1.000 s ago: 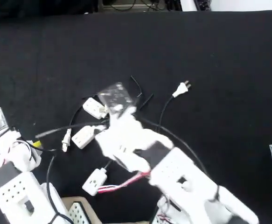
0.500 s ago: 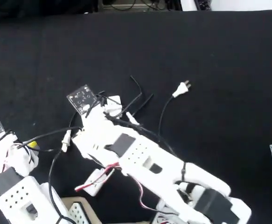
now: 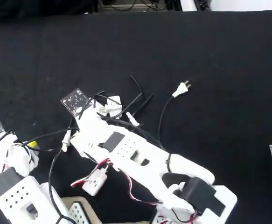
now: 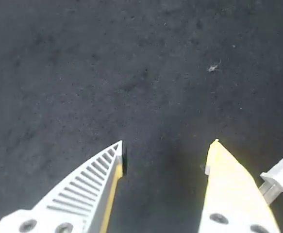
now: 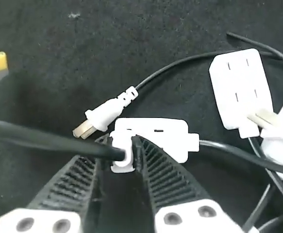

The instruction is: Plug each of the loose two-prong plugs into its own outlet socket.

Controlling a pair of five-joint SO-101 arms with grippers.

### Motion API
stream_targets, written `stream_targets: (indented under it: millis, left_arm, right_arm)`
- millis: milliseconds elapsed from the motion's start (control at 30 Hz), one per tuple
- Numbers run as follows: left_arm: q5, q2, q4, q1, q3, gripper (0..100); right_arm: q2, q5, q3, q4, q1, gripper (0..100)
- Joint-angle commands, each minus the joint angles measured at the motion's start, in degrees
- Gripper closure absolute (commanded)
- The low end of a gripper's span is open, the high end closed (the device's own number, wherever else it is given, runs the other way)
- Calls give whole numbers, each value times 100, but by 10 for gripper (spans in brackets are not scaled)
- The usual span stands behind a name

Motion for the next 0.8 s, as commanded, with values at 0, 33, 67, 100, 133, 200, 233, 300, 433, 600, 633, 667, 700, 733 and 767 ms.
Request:
stream_targets:
  millis: [0,33,67,100,133,200,233,300,433,600,633,667,700,733,767]
  left_arm:
    - [53,-53,-132,-4,-22,726]
    - [53,-53,-132,-4,-22,726]
    - [53,-53,-132,-4,-22,726]
    - [53,-53,-132,-4,-22,726]
    - [53,-53,-132,-4,-22,726]
    - [53,-53,-132,-4,-22,726]
    - [53,-53,-132,-4,-22,726]
    - [53,-53,-132,-4,-22,726]
    - [53,-53,-132,-4,-22,726]
    - [53,-53,-132,-4,-22,726]
    - [53,-53,-132,-4,-22,726]
    - [53,-53,-132,-4,-22,726]
    - [53,-53,-132,-4,-22,726]
    - [53,-53,-132,-4,-22,726]
    - [53,-53,-132,-4,-22,726]
  right_arm:
    - [207,44,-426,-114,18,986]
    - [277,35,-470,-123,35,986]
    - [356,35,-523,-123,44,986]
    - [435,35,-567,-123,53,986]
    - [497,35,-611,-123,53,986]
    - [567,35,-699,-97,53,986]
    - [576,26,-725,-88,53,986]
    - [488,26,-716,-79,62,986]
    - [286,26,-725,26,62,986]
    - [277,26,-708,0,62,986]
    - [277,26,-708,0,70,986]
    - [286,26,-699,0,114,986]
    - [286,26,-699,0,158,986]
    - [286,26,-699,0,220,986]
    - [286,26,-699,-9,290,986]
